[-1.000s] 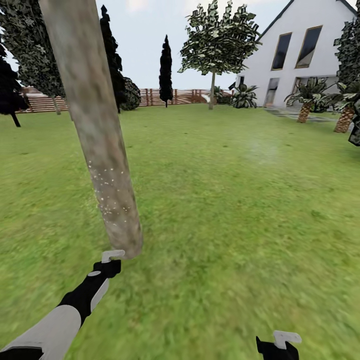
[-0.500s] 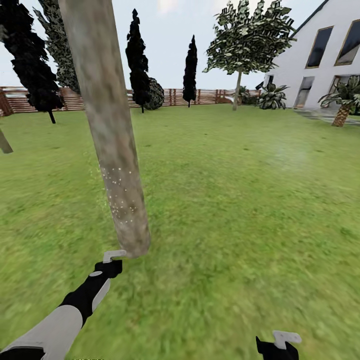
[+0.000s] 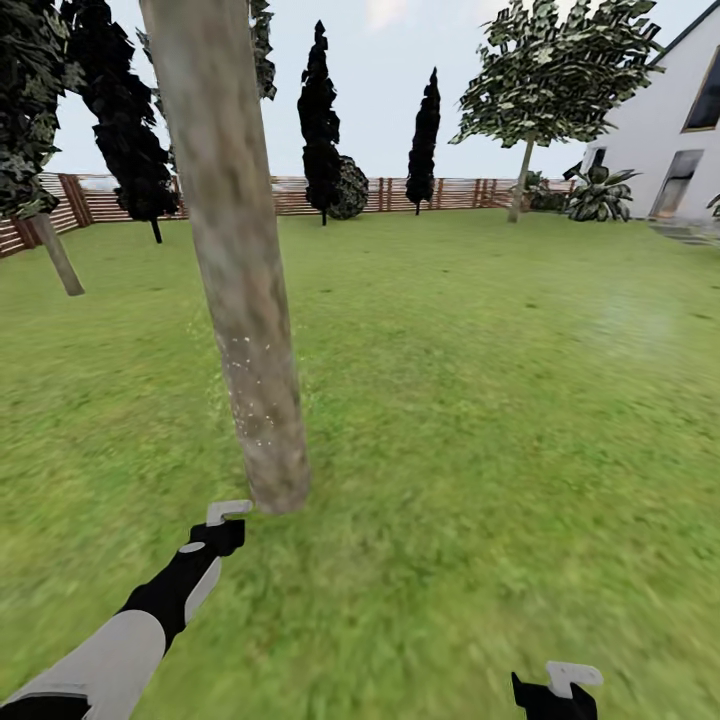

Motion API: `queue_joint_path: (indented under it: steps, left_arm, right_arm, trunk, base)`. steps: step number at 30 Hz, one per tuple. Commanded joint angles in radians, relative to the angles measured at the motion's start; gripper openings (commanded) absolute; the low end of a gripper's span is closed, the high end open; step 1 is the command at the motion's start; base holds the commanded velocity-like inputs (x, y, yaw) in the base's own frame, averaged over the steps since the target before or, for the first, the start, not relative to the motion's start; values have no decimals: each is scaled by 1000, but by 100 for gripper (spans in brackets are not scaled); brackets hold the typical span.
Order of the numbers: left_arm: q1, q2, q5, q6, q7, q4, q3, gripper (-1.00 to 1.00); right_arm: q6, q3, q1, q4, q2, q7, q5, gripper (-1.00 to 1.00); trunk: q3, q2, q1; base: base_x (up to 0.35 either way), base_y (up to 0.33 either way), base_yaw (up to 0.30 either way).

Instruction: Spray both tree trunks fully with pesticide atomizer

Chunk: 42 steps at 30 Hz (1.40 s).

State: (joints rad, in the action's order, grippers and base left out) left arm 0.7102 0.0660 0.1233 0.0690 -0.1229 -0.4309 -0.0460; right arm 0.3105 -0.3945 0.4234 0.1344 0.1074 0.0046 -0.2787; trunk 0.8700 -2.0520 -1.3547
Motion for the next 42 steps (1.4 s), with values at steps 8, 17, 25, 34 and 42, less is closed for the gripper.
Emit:
queue_joint_path:
  steps: [8, 17, 25, 34, 42]
  left_arm:
    - [0, -2, 0, 0, 0, 0, 0, -100]
    - [0, -2, -1, 0, -1, 16, -2, -100]
    - [0, -2, -2, 0, -1, 17, -2, -100]
    - [0, -2, -2, 0, -1, 17, -2, -100]
    - [0, -2, -1, 0, -1, 18, -2, -100]
  right_arm:
    - [-1, 0, 0, 0, 0, 0, 0, 100]
    - [0, -1, 0, 0, 0, 0, 0, 100]
    - [0, 0, 0, 0, 0, 0, 0, 100]
    - [0, 0, 0, 0, 0, 0, 0, 100]
    - [0, 0, 0, -1, 0, 0, 0, 100]
  trunk:
    - [0, 0, 0]
    - [0, 0, 0]
    - [0, 0, 0]
    - [0, 0, 0]
    - [0, 0, 0]
  base:
    - [111, -270, 4]
    - [106, -270, 0]
    - [104, -270, 118]
    - [96, -270, 264]
    - [95, -270, 267]
